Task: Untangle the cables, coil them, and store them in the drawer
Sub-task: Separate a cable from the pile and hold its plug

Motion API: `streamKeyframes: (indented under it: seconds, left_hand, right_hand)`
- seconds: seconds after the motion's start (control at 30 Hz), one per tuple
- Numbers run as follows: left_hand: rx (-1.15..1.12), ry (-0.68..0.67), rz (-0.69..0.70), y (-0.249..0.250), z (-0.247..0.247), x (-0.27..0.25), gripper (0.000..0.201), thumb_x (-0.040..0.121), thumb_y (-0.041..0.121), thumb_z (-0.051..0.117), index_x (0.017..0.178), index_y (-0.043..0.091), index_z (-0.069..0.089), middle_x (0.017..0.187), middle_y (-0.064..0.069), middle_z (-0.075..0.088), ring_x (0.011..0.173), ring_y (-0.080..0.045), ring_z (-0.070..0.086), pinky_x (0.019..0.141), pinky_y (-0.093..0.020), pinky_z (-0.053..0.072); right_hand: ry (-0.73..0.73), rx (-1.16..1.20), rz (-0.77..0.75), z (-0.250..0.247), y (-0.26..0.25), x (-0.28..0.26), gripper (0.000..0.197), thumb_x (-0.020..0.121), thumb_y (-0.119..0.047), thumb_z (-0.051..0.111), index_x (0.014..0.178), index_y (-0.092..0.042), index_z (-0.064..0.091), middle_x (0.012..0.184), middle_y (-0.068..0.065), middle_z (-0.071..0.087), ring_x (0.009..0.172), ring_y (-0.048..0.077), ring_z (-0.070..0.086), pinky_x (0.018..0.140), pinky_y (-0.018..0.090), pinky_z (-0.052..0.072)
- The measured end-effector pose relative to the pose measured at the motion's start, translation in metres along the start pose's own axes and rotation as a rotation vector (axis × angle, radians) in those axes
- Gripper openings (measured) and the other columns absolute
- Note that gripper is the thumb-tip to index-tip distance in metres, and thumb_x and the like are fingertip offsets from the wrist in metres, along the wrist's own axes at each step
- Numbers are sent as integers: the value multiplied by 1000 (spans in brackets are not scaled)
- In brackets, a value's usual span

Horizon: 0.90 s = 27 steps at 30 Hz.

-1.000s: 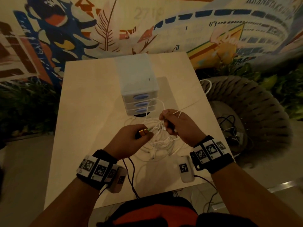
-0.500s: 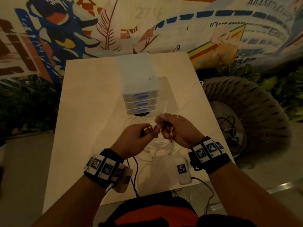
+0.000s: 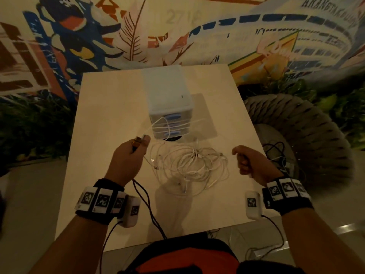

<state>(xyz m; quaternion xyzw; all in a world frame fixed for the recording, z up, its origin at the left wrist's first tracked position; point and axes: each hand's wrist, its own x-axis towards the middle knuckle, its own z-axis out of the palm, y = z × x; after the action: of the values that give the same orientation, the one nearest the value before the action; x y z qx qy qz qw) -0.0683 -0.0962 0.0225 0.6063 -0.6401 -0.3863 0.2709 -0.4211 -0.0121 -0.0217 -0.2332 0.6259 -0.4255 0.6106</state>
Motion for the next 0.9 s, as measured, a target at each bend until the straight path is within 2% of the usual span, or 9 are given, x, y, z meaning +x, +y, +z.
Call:
streamKeyframes:
  seconds: [0.1,0.23,0.37,0.47,0.5,0.57,0.63,0.73,0.9]
  left_hand:
    - [-19,50,-66,-7,-5,0,55,101,48,50,69,4,48,60,-7,42,56,-17,38,58,-35,30]
    - [-7,30,-82,-10,-3,2,61,101,49,50,77,-8,51,63,-8,48,59,-18,43,60,-35,33]
    - [99,-148,95,4,3,-6,55,100,50,48,69,5,49,57,-1,43,52,-9,39,54,-25,29]
    - [152,-289,225,19,13,-12,48,95,56,44,63,21,40,54,4,36,51,-9,39,54,-25,27]
    - [152,-319,250,23,17,-14,48,96,56,44,64,21,38,54,5,34,51,-9,37,55,-27,27]
    - [156,-354,292,30,23,-16,48,98,54,44,64,20,35,55,5,33,51,-11,34,57,-33,28]
    - [186,-380,331,35,28,-17,48,100,53,44,66,20,36,56,3,35,52,-13,35,57,-35,30]
    - [271,-420,393,38,30,-21,48,100,55,44,71,17,46,58,-2,43,55,-17,43,55,-35,32]
    - [307,-460,408,38,26,-26,46,99,59,43,74,21,53,58,-1,46,54,-15,44,54,-32,32]
  right_hand:
    - [135,89,-48,-32,0,-3,29,103,-8,35,107,-13,63,56,-2,44,39,8,33,39,20,26]
    - [258,243,-222,-51,-17,-19,29,102,-4,44,88,-20,62,68,2,62,44,10,48,45,22,42]
    - [-8,260,-381,-35,-47,-51,53,101,-2,30,81,-19,76,74,5,74,61,19,70,59,24,56]
    - [-333,195,-451,-3,-63,-66,27,85,-21,57,99,-16,79,94,10,78,91,27,75,78,28,58]
    - [-425,163,-454,8,-66,-69,32,78,-25,63,105,-14,78,100,13,78,99,29,74,83,31,58]
    - [-491,25,-478,31,-67,-70,35,79,-15,67,112,-11,76,108,16,76,107,33,71,89,37,57]
    - [-423,-245,-550,54,-67,-70,25,87,-8,73,112,-11,75,107,12,77,106,28,72,91,36,57]
    - [-150,-770,-769,79,-60,-65,11,85,-30,80,94,-23,78,87,-11,77,83,3,73,76,20,54]
    - [25,-898,-842,95,-46,-62,11,87,-39,77,88,-29,73,78,-16,71,74,-3,65,67,15,47]
